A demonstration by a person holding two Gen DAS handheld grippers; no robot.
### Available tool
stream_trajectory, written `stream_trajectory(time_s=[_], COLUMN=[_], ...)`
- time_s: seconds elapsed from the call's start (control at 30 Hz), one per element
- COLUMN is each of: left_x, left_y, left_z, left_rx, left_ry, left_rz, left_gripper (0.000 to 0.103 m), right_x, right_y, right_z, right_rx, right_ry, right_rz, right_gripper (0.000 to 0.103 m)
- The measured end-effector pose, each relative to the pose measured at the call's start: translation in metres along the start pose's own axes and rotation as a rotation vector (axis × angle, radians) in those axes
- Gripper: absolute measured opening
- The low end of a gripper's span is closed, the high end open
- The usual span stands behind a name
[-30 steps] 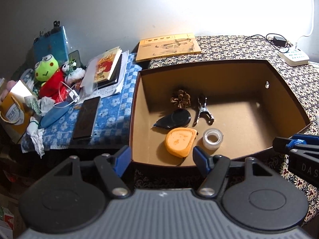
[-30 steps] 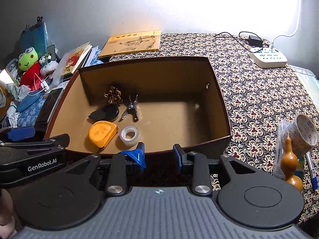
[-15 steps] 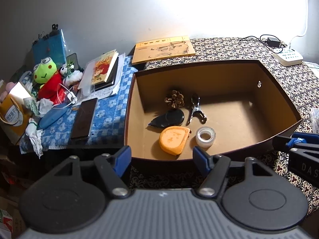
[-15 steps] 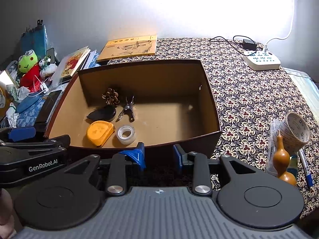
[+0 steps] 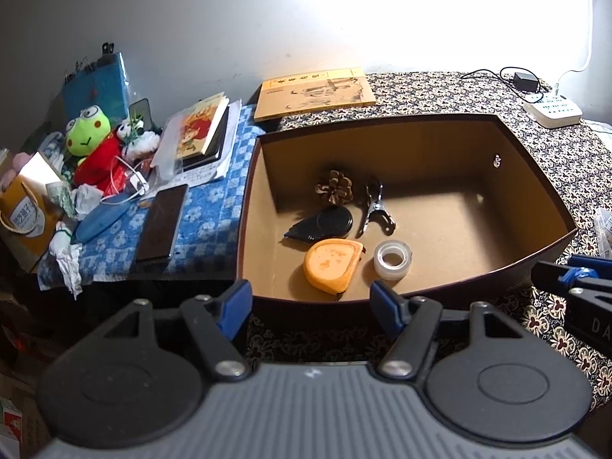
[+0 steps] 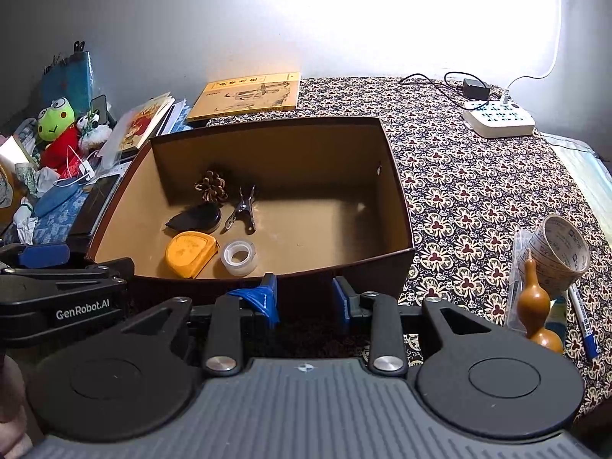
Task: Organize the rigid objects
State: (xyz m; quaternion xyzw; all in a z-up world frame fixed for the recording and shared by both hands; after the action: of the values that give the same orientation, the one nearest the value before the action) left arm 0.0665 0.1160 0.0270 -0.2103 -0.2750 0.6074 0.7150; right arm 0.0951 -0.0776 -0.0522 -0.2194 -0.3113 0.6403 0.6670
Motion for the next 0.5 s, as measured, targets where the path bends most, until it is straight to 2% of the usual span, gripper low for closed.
stream_trajectory(time_s=[0.5], left_x=[0.0059], left_y=[0.0025], left_z=[-0.006], left_rx=[0.014], left_ry=[0.007], left_rz=[0.006], left_gripper=[0.072], right_x=[0.0022], right_y=[-0.001], right_z=[-0.0008], right_rx=[-0.022], right_ry=[-0.005], right_rz=[-0.022], right_gripper=[0.014])
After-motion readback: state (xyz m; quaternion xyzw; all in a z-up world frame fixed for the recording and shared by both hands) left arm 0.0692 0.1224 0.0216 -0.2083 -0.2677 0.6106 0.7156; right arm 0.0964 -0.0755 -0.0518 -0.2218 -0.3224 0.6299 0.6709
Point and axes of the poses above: each gripper's, at about its wrist camera, not at the fingertips, and z roughly against the way its jaws point, x to its left, y to its underside, the point moved 4 cm from there along -z, roughly the way its jaws point, and after that the axes turned 3 degrees about -x, right-handed, at the moved point
